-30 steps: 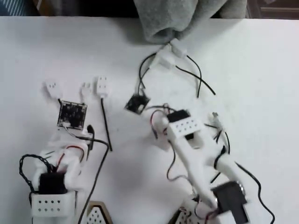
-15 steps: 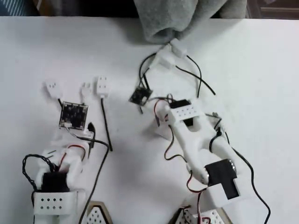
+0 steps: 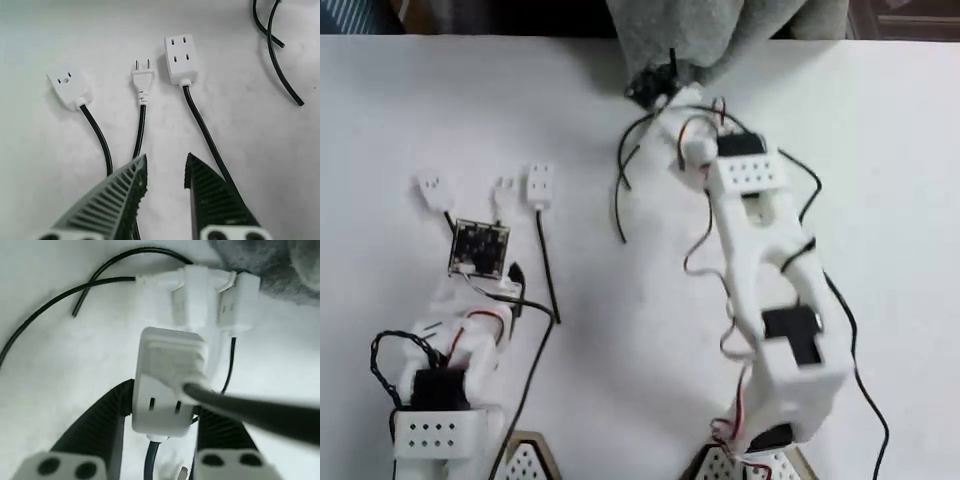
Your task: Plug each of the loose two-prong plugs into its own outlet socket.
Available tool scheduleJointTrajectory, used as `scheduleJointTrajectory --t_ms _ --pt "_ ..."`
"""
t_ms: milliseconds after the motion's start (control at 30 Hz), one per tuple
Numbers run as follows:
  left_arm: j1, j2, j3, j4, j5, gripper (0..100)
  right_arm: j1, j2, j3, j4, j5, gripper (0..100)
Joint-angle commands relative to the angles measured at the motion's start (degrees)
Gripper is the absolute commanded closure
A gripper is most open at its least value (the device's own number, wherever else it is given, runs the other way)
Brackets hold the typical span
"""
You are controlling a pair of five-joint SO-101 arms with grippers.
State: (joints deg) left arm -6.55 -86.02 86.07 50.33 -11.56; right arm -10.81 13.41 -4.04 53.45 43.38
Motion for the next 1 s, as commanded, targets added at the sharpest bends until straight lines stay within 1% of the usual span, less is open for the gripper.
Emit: scheduleJointTrajectory --t_ms 0,200,300,367,533,633,700,767,900,967 --pt "0.4 -0.4 0.0 -1.3 0.5 86 2.2 14.5 -22.9 0.1 -0.4 91.8" --pt "0.4 -0.4 0.7 -2.9 0.4 86 3.4 39.1 -53.8 0.2 -0.4 91.8" --pt "0.4 -0.4 0.9 -3.3 0.4 86 3.4 49.5 -67.0 1.4 -0.4 91.6" --pt "0.4 -0.4 0.9 -3.3 0.4 86 3.2 55.2 -74.5 3.0 -0.5 89.0" --pt "0.3 -0.4 0.9 -3.3 0.4 86 3.2 63.6 -85.5 7.6 -0.5 74.6" --pt "-1.4 -0.4 0.7 -3.4 0.9 86 3.4 63.6 -89.0 11.5 -1.4 73.3" --pt "-3.8 -0.4 0.7 -4.7 1.3 86 3.4 62.1 -91.6 13.3 -5.8 73.1" --pt "-6.5 -0.4 0.4 -5.9 4.0 86 3.3 58.9 -91.5 13.5 -11.6 73.1" --pt "-16.0 -0.4 -0.4 -8.7 7.6 86 2.3 51.4 -90.7 15.0 -24.9 73.1" --pt "-19.6 -0.4 -0.4 -9.9 10.5 86 0.5 48.3 -90.7 17.2 -29.1 73.1"
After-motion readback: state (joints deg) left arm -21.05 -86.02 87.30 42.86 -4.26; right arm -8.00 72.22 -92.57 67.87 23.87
